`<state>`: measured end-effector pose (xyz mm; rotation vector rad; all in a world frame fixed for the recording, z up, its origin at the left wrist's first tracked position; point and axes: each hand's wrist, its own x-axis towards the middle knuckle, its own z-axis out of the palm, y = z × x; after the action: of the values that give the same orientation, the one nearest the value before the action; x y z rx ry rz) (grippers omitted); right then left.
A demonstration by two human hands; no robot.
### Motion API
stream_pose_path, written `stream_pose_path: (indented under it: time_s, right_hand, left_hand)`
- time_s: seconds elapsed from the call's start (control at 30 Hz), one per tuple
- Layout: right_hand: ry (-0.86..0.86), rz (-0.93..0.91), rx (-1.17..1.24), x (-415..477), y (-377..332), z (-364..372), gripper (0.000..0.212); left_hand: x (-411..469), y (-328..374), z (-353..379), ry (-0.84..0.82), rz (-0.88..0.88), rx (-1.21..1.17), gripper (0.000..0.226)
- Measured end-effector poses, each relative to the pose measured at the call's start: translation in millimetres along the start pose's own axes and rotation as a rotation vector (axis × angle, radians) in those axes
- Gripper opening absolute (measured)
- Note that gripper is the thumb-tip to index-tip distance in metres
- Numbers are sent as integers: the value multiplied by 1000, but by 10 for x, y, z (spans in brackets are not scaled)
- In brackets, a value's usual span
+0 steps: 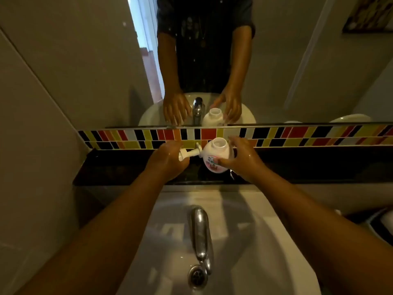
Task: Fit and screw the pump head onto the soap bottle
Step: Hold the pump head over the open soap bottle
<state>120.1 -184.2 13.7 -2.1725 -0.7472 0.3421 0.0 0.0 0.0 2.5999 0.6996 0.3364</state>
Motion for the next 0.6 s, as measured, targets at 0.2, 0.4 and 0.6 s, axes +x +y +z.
stream_pose_path:
  time_s: [0.2, 0.4, 0.6]
  right_hand:
    - [-5, -24, 111, 115, 168, 162, 70]
    - [2, -28, 125, 141, 265, 204, 68]
    - [-15, -14, 166, 139, 256, 180, 73]
  left_hand:
    - [230, -51, 207, -33, -9, 119, 46]
    - [320, -108, 334, -48, -8, 283, 51]
    - [269, -94, 254, -30, -12, 157, 51]
